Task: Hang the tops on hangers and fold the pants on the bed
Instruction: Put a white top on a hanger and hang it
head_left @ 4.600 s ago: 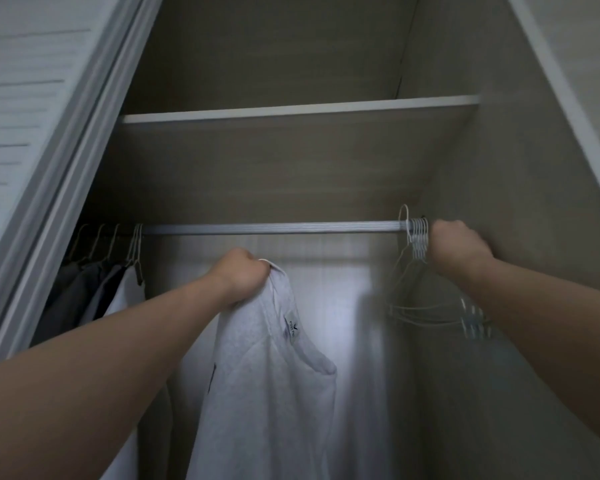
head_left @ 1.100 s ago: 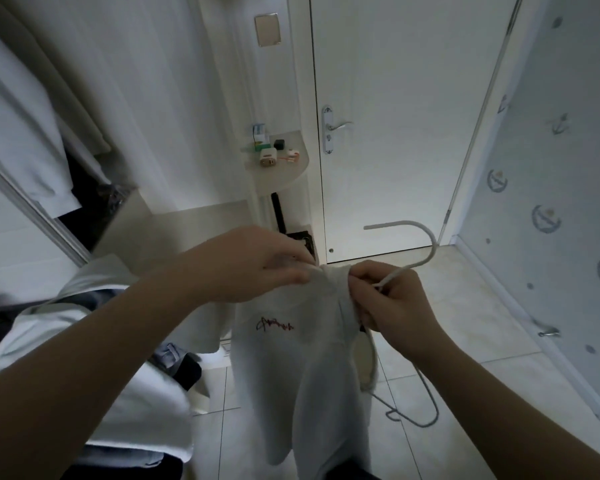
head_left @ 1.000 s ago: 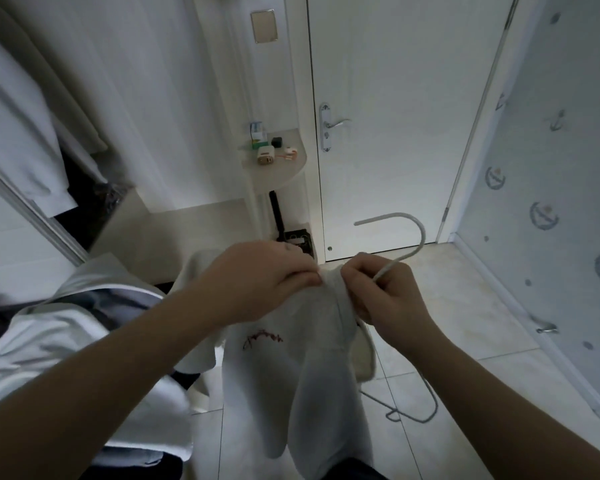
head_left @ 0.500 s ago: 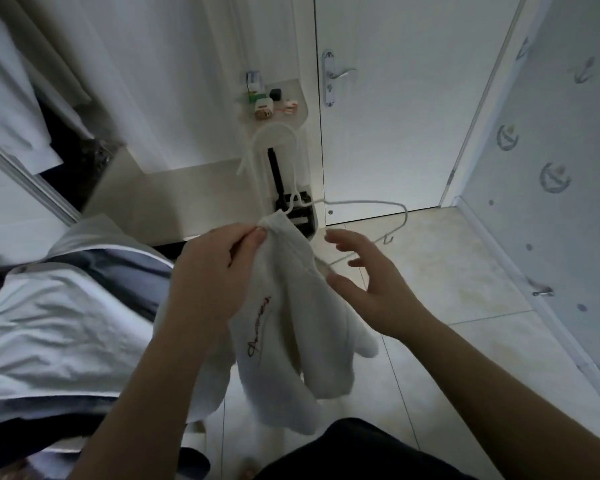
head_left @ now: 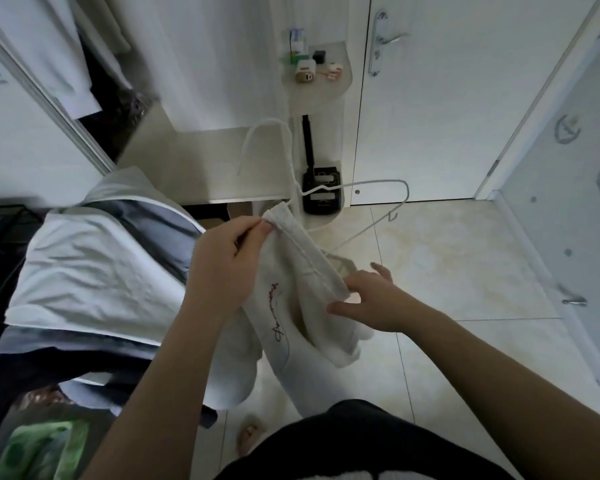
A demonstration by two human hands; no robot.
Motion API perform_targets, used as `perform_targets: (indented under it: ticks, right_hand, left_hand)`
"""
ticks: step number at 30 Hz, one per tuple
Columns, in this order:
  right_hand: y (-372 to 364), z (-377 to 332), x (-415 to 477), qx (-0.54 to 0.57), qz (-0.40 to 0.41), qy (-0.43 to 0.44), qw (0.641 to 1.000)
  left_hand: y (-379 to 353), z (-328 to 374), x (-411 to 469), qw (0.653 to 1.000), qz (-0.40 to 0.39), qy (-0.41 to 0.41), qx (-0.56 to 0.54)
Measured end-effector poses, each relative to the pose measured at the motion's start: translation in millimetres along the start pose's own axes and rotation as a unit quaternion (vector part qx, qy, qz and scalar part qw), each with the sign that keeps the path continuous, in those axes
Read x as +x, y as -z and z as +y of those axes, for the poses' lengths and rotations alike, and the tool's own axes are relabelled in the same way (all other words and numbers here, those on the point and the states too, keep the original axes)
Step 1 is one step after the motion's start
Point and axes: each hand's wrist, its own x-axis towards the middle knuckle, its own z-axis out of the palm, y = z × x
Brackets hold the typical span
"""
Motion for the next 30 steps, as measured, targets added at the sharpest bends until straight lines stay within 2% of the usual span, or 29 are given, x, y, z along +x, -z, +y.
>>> perform_targets:
  ticks: [6,9,14,19,26,30]
  right_hand:
    - [9,46,-6,-0.168,0.041,-0.009,0.985]
    - [16,65,-12,-0.193,0.068,-0.038,0.978]
    - [27,82,-14,-0.108,0.120,-0.055,0.985]
    - [37,78,-7,-0.008,0.156,-0.031,0.987]
    - [50,76,-2,0.019,0.154,-0.032,0.987]
    - [57,74,-6,0.073,0.181,0.002,0.981]
  left_hand:
    - [15,-26,-5,0.999,-0.029,0.015,0.011]
    - [23,-33,-7,0.998,-0.056,0.016,0.027]
    - [29,-36,-11,0.994,-0.098,0.048,-0.009]
    - [30,-37,-13,0.994,-0.088,0.042,-0.050]
    - [35,-35,-13,0.984,-0.071,0.066,-0.146]
    - [39,-40,-13,0.990,-0.080,0.064,-0.099]
